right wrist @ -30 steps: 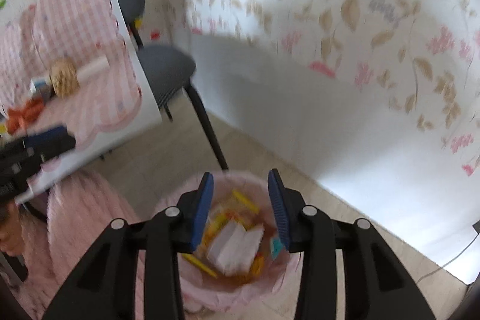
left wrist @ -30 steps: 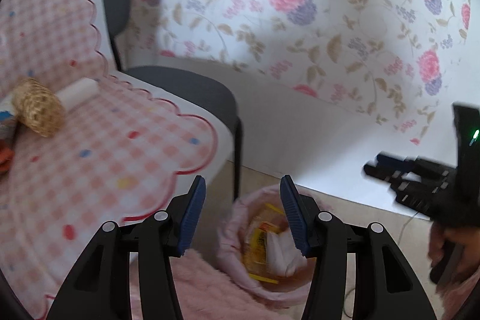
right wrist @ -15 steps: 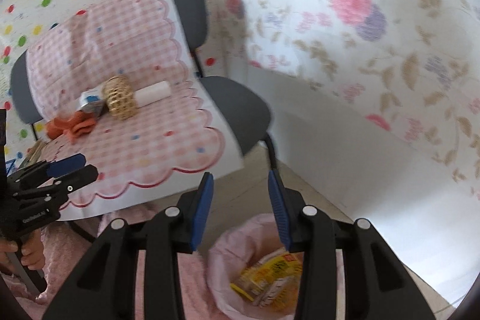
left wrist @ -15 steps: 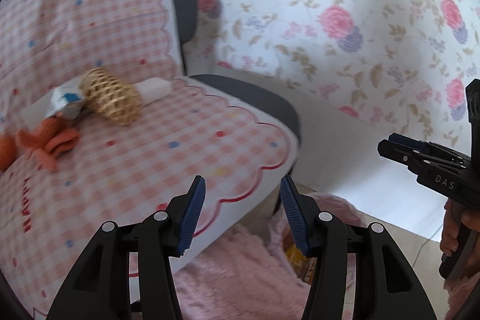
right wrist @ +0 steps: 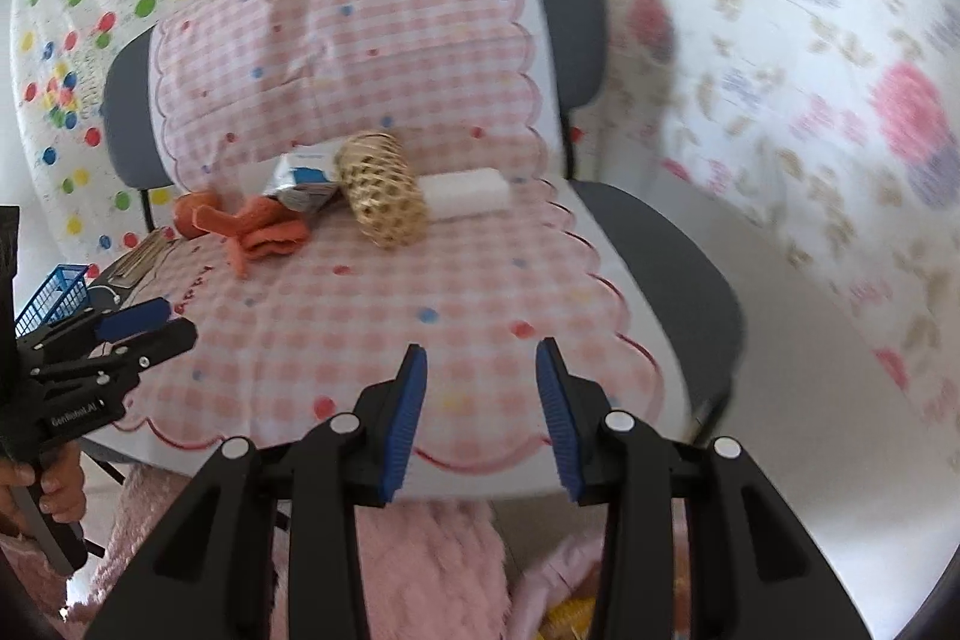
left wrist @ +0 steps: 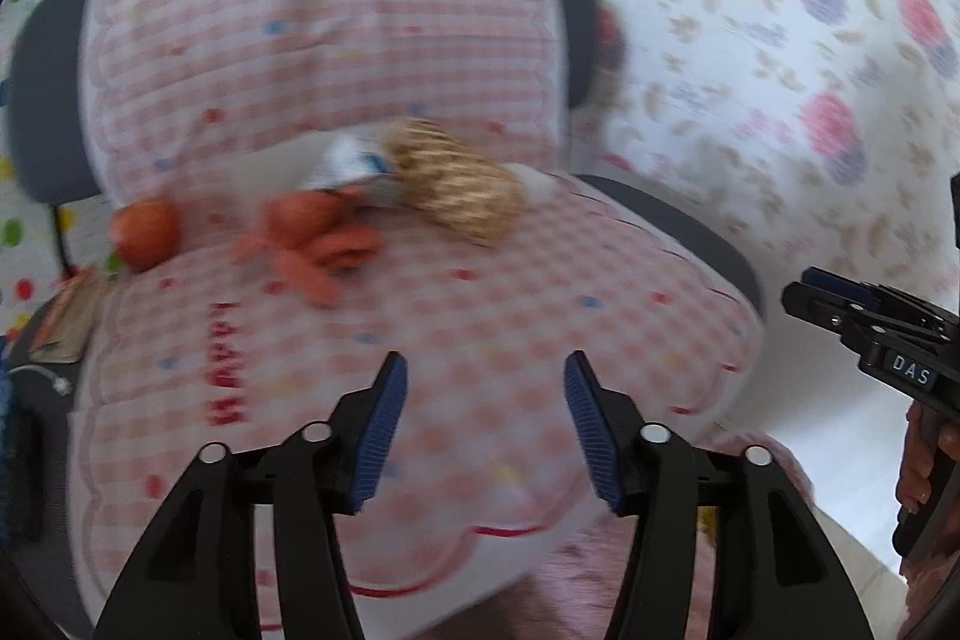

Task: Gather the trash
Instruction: 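Return both tools to the chair above the remaining trash, then grasp the white foam block with the right gripper while the left gripper grasps the milk carton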

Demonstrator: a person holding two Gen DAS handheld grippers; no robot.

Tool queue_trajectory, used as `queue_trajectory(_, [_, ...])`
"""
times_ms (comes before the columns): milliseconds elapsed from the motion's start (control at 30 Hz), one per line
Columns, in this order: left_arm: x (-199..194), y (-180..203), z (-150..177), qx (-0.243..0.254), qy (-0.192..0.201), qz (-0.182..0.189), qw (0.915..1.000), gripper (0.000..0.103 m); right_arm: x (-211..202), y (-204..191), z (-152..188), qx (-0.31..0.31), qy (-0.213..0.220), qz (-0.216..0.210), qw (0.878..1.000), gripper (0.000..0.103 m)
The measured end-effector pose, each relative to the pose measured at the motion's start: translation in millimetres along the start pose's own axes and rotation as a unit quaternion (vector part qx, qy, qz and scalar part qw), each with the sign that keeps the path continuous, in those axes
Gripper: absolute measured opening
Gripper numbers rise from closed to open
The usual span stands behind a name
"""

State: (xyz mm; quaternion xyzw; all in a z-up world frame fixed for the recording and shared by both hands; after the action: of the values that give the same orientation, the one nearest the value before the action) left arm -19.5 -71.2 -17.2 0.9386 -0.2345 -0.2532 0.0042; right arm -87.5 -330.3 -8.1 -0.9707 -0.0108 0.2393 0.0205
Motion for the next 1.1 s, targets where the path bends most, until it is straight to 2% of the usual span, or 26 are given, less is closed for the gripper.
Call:
queue_trajectory(133, [-2,-31,-11,-0.008,0.008,-0.052,0.9986,0.061,22,-12,-10,0.001,0.004,-0.027,1.000,0.038])
queue_trajectory(367, [10,-71,-24,-0.027,0.002,-0.105,0.9942,0.061,64,-20,-25,-0.004,0.000,-0.050,0.999,0.038])
queue_trajectory(600, [48,-80,-35,-0.026,-0.005,-0.134,0.9906,0.061,121,-3,-47,-0.002,-0.009,-0.034,0.999,0.038])
queue_trajectory(767, [79,-82,-46,-0.024,-0.006,-0.125,0.9918,0.061,180,14,-63,0.005,-0.024,-0.021,0.999,0.036])
queue_trajectory(900, [103,-82,-55,-0.004,-0.010,-0.139,0.9902,0.061,229,28,-67,0.013,-0.045,-0.013,0.999,0.036])
queue_trajectory(967, [111,-86,-58,-0.008,-0.012,-0.141,0.9899,0.061,255,36,-68,0.028,-0.058,-0.014,0.998,0.040])
queue_trajectory(1033, [120,-91,-61,-0.010,-0.015,-0.145,0.9893,0.061,274,41,-70,0.039,-0.065,-0.016,0.997,0.053])
queue_trajectory(1100, [126,-95,-61,-0.010,-0.019,-0.148,0.9888,0.061,289,44,-73,0.045,-0.066,-0.019,0.997,0.057])
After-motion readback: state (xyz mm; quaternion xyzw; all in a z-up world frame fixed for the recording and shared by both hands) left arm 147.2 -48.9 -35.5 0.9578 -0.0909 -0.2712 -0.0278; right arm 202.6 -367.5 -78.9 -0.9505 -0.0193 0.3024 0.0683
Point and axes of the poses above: each gripper's, at about its wrist camera, not at the fingertips, and x roughly the way its jaws point, y to its right, z to its underside, the point moved 1 cm from there along x, roughly the way its jaws point, and after that the axes turned 11 degrees about y, right-handed, at the moved point
